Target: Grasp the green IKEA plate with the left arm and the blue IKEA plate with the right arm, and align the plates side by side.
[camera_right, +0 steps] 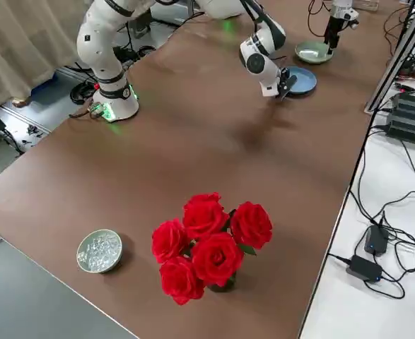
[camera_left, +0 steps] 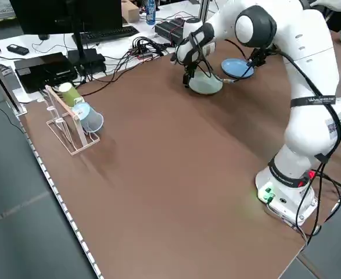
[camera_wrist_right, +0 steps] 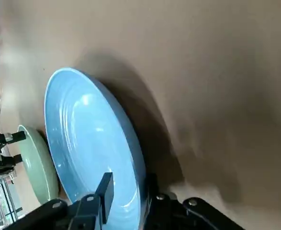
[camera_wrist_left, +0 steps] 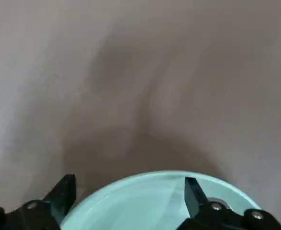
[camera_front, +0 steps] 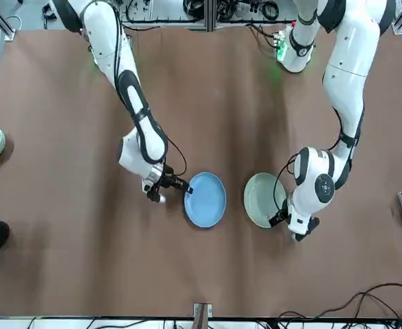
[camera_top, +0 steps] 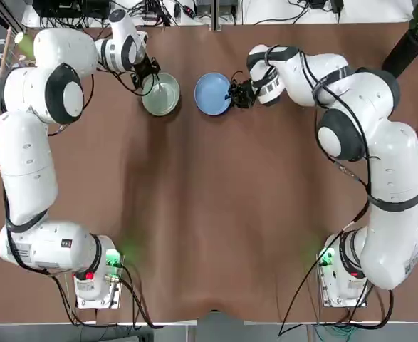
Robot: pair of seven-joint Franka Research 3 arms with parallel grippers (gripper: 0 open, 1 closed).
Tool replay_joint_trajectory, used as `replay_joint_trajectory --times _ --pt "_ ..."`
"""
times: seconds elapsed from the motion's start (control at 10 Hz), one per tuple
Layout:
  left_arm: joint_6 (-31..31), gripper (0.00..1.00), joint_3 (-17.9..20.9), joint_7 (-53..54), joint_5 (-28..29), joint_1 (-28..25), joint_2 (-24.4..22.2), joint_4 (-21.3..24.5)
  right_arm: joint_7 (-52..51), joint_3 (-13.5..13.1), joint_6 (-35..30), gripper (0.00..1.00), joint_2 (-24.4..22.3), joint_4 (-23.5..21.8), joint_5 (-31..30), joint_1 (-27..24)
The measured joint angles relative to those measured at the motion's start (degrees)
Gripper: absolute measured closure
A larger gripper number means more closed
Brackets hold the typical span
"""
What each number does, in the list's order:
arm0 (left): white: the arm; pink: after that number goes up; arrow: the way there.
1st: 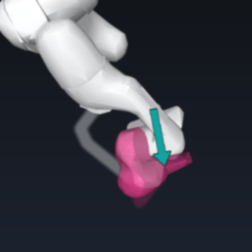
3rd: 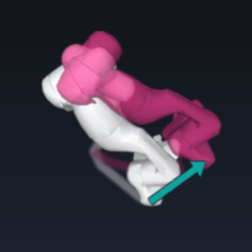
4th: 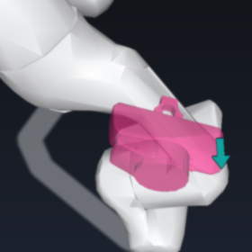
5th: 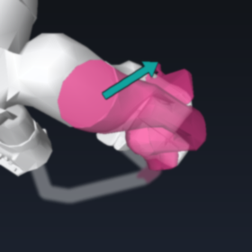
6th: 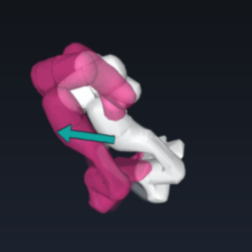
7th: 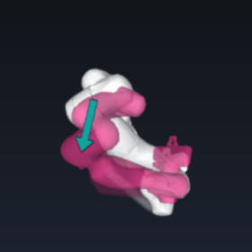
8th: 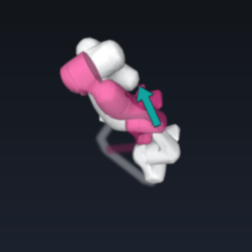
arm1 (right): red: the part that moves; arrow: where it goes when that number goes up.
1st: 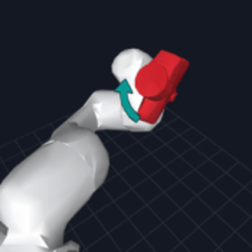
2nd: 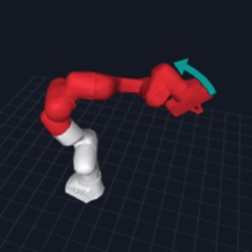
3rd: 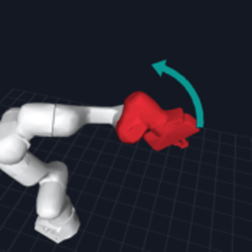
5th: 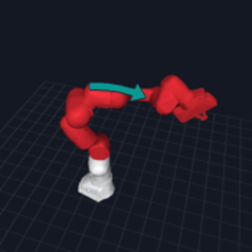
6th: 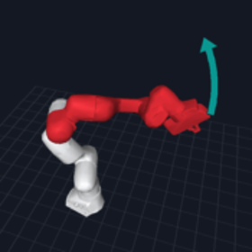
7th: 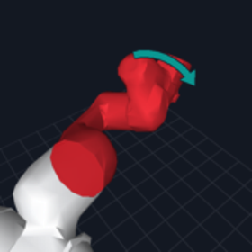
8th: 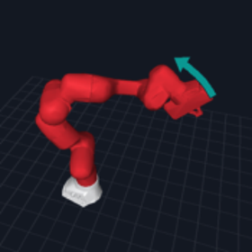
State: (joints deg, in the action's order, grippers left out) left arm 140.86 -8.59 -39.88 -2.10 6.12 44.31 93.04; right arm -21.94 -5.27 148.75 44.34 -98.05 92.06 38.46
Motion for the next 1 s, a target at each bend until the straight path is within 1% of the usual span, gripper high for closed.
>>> replay_joint_trajectory --times 0.2,0.4,0.8,1.0 --pt "0.00 0.00 0.02 -0.47 0.00 0.28 1.27 -2.16 2.27 0.01 1.13 0.64 0.96 1.77 0.01 1.53" --pt "-0.24 0.00 0.04 -0.62 0.00 0.36 2.71 -4.50 2.95 0.00 1.50 0.64 1.40 2.52 0.01 2.08" --pt "-0.70 0.00 0.05 -1.14 0.00 0.50 3.27 -5.65 4.87 -0.05 1.80 0.64 1.95 3.93 0.18 2.67" --pt "-0.71 0.00 0.07 -2.48 0.00 1.25 3.28 -5.79 6.06 -0.03 4.16 0.64 2.64 4.99 0.24 3.56"
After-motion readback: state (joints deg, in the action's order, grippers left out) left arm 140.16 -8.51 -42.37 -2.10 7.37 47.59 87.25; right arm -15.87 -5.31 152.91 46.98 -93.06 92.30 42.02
